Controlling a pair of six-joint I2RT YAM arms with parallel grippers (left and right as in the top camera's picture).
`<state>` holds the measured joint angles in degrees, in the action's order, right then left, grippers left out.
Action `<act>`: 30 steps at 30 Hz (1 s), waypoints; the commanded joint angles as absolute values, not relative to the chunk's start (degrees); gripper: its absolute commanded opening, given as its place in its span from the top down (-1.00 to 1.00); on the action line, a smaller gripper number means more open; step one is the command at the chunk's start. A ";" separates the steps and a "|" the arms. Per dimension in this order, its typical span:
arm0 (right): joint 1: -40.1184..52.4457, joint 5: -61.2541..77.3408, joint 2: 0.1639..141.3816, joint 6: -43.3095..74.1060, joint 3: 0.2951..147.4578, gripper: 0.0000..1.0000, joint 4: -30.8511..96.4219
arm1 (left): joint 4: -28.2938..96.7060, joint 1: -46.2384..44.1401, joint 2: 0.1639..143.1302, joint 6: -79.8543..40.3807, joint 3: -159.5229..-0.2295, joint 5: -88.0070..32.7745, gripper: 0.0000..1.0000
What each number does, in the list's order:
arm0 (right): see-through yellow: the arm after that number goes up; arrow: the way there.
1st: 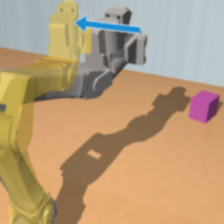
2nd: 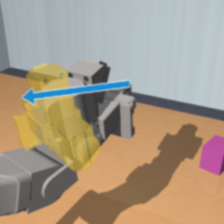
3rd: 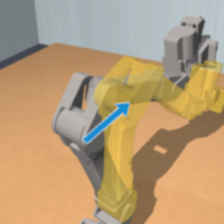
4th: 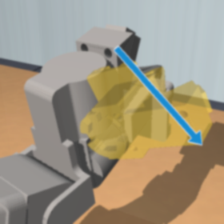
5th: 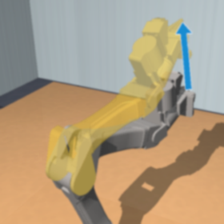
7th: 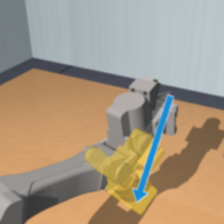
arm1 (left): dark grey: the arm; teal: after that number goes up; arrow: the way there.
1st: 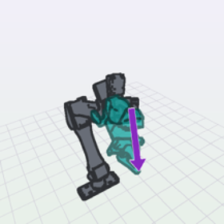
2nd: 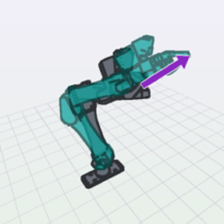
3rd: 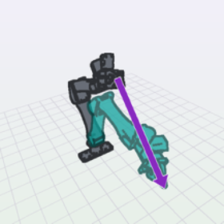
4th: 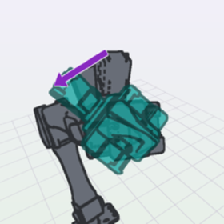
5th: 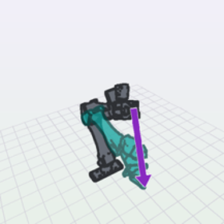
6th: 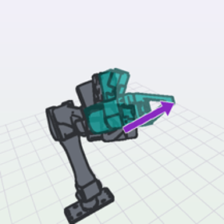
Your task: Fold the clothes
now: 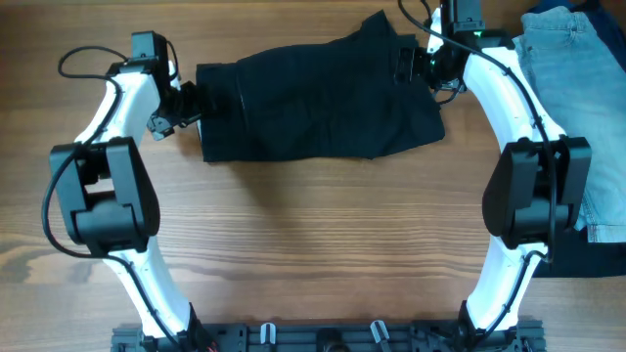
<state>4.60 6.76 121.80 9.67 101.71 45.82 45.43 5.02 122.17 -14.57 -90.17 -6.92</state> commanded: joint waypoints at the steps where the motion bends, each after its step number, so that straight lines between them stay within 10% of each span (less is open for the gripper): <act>1: 4.43 7.84 121.27 10.55 101.69 -0.99 45.74 | 42.83 4.38 125.36 -10.59 -90.21 -11.40 -0.99; 10: 4.43 7.81 121.27 10.55 101.69 -0.99 46.13 | 40.23 1.89 130.47 -9.19 -90.19 -18.26 -0.62; 20: 4.43 7.81 121.27 10.48 101.69 -0.99 46.17 | 39.77 0.16 132.25 -9.17 -90.11 -18.20 0.92; 30: 4.45 8.03 121.27 10.46 101.69 -1.00 47.18 | 49.56 4.67 123.90 -9.15 -90.13 -18.20 0.92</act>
<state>4.60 7.31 121.80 9.85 101.71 46.68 45.95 2.68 126.91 -9.28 -91.98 -19.44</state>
